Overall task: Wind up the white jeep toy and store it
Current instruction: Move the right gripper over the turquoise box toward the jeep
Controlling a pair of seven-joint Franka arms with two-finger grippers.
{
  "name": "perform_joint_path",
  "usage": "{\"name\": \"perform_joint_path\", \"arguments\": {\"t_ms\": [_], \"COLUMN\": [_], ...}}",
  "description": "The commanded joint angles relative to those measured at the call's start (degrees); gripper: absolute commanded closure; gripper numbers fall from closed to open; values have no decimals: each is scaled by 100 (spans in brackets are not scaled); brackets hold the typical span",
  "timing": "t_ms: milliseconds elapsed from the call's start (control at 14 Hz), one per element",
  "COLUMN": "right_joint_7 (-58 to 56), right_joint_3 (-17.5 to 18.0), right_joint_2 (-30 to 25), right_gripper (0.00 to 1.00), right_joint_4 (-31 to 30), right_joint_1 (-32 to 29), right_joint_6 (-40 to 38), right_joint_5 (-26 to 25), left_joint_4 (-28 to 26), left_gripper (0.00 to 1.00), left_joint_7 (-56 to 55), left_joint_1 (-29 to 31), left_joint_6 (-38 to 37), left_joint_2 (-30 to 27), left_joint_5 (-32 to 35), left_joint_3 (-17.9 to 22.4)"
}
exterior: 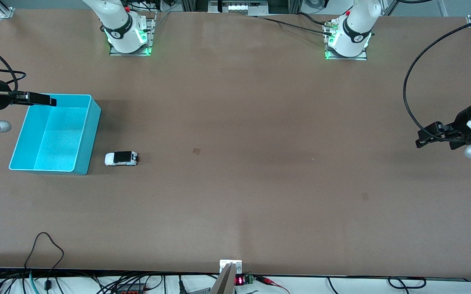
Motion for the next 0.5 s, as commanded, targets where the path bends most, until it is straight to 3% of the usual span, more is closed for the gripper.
{"name": "perform_joint_path", "arguments": {"t_ms": [0, 430], "right_joint_7": [-156, -1112], "right_joint_3": [29, 64], "right_joint_2": [2, -121], "right_gripper": [0, 0], "right_joint_4": [-32, -610], "right_joint_1": [18, 132], "right_joint_6": [-23, 441], "right_joint_5": [16, -54], "left_joint_4": [169, 441], "left_gripper": [0, 0], "left_joint_7": [-362, -248], "left_joint_1": [-134, -81], "left_joint_6": [-325, -748], "left_joint_2": [-117, -170], "left_joint_5": [-51, -42], "left_joint_3": [94, 59]}}
